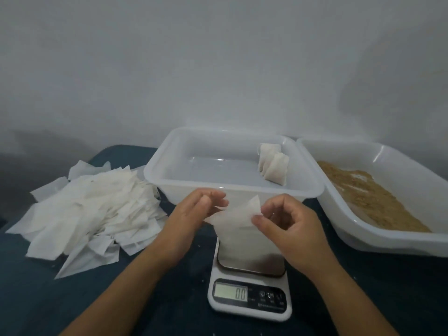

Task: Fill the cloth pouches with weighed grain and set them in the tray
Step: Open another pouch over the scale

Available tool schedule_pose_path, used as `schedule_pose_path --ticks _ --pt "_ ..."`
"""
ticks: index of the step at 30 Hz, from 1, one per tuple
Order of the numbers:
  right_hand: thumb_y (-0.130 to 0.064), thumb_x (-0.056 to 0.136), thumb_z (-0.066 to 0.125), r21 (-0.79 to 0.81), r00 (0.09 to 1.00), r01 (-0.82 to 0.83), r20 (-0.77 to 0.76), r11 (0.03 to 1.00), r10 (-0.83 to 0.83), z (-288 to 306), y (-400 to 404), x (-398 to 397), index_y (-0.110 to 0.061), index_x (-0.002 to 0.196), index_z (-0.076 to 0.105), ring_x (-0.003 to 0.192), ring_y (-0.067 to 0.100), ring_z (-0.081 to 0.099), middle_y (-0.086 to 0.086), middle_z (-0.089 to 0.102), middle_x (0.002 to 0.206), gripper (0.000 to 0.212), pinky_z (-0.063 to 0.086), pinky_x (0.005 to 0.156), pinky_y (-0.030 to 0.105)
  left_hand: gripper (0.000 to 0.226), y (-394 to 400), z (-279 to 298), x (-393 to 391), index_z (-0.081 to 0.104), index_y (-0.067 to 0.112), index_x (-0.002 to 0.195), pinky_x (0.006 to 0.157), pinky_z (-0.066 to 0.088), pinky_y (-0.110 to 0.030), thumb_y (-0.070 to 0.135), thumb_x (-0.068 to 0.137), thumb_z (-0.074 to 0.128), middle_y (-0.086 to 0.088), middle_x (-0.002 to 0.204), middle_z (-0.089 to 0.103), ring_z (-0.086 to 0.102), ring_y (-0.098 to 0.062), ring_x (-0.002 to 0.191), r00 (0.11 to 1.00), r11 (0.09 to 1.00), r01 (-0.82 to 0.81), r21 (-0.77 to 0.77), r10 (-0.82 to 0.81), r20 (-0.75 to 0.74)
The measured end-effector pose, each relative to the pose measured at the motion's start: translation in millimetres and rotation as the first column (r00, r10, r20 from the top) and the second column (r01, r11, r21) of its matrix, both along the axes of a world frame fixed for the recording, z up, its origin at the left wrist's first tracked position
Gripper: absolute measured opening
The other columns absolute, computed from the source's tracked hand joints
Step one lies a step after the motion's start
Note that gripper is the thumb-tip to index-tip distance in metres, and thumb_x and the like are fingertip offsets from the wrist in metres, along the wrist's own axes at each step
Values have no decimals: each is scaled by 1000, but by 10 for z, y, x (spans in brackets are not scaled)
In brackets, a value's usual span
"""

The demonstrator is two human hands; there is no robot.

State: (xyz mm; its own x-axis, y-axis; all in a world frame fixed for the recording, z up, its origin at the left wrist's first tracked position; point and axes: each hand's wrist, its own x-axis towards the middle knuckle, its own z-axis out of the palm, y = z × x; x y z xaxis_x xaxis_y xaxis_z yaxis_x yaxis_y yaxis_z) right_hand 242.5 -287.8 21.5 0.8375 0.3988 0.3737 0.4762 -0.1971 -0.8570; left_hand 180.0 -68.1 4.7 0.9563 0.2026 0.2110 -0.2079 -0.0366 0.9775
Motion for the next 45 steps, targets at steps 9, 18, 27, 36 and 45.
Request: schedule_pose_path --ticks 9,18,27,36,45 --pt "-20 84 84 -103 973 51 231 993 -26 -110 89 -34 -37 101 72 70 12 64 -19 66 99 27 50 64 12 6 -168 -170 0 76 35 90 72 45 -12 37 94 72 21 89 72 67 -4 88 971 843 -230 486 165 173" --pt "-21 85 83 -62 959 42 283 997 -23 -125 137 -93 -31 100 73 72 13 64 -16 67 98 20 49 64 12 3 -151 -149 12 77 33 90 79 53 -15 30 89 78 17 90 75 71 -5 91 961 897 -274 347 242 135" --pt "-22 86 82 -62 936 85 346 994 -59 -116 127 -93 -27 107 73 70 12 62 -19 66 100 23 48 63 10 7 -174 -129 -8 74 35 88 76 52 -12 36 85 80 18 88 74 70 -5 88 961 903 -275 331 246 126" --pt "-26 92 77 -96 904 55 427 994 -9 -125 138 -118 -25 91 68 58 8 62 -16 66 81 9 50 55 18 6 -228 -109 -62 72 37 90 72 49 -12 38 89 77 16 88 73 69 -6 86 972 896 -228 380 188 140" --pt "-31 100 57 -118 973 -189 108 975 202 -61 41 -152 -31 94 51 51 13 69 -16 70 72 8 56 47 30 34 -246 -75 -114 61 45 119 83 56 -21 48 86 69 19 112 71 69 -6 106 996 933 -68 354 42 81"
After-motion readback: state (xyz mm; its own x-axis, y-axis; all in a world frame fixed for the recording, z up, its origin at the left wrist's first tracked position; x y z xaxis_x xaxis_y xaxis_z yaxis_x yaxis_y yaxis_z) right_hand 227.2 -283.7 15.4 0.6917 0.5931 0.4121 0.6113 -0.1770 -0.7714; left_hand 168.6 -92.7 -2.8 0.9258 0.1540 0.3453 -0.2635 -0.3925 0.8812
